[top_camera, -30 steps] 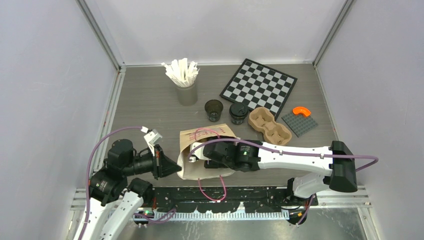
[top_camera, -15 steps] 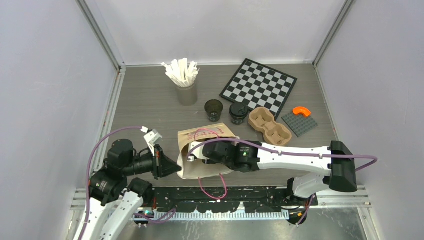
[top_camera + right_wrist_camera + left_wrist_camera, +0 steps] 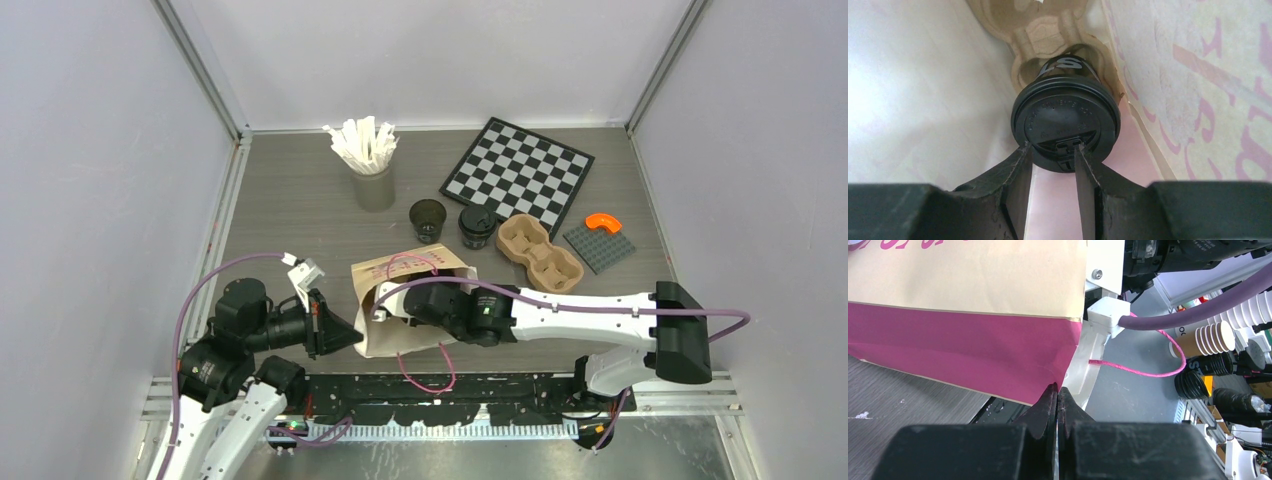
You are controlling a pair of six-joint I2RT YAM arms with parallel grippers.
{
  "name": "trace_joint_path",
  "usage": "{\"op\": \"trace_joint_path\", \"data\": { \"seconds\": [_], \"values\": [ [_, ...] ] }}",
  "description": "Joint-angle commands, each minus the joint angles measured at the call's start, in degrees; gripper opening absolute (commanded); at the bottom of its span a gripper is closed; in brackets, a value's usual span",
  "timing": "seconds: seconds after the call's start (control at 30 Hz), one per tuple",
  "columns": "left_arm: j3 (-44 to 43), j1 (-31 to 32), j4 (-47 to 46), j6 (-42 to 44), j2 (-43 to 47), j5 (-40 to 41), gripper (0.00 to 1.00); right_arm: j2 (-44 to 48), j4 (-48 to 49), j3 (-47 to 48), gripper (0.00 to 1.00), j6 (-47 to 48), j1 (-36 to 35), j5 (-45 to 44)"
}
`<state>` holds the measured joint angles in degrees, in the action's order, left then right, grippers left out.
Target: Pack the takeout coffee
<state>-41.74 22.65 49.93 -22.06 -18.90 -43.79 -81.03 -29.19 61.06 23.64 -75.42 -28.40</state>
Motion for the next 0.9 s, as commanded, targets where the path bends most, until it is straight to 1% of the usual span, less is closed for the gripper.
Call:
{"op": "trace_joint_path", "data": {
  "seconds": [0.0,0.1,0.17,0.3,0.43,0.57,0.63,0.73,0.87],
  "values": [
    [0.16,0.11,-1.94,0.27,0.24,-2.13,0.0,-0.61,4.49,0.25,0.41,0.12,0.01,-2.34],
    [0.16,0.13,-1.94,0.12,0.5,-1.94,0.0,-0.66,4.42,0.5,0.42,0.12,0.01,-2.28],
    [0.06,0.16,-1.87,-0.05,0.7,-1.62,0.0,-0.26,2.84,1.41,0.44,-0.21,0.01,-1.59],
    [-0.14,0.11,-1.78,-0.45,0.9,-0.49,0.0,1.99,-3.33,3.75,0.58,-1.67,-0.23,1.36],
    [-1.07,0.11,-2.1,-0.93,0.21,0.34,0.0,4.91,-11.53,7.39,0.68,-3.1,-0.42,7.9],
    [-2.6,0.12,-2.03,-1.05,-1.55,1.75,0.0,4.72,-20.22,13.02,0.8,-5.56,-0.47,12.51],
    [-3.32,0.11,-1.92,-1.05,-3.01,2.29,0.0,4.51,-22.86,15.16,0.87,-7.36,-0.47,14.64],
    [-5.69,0.11,-0.19,-0.79,-5.64,4.12,0.0,3.76,-26.43,18.96,0.91,-9.53,-0.51,19.81],
    [-9.82,0.13,3.53,-0.71,-9.62,6.76,0.0,2.16,-29.78,25.56,0.93,-10.88,-0.68,24.15]
  ]
}}
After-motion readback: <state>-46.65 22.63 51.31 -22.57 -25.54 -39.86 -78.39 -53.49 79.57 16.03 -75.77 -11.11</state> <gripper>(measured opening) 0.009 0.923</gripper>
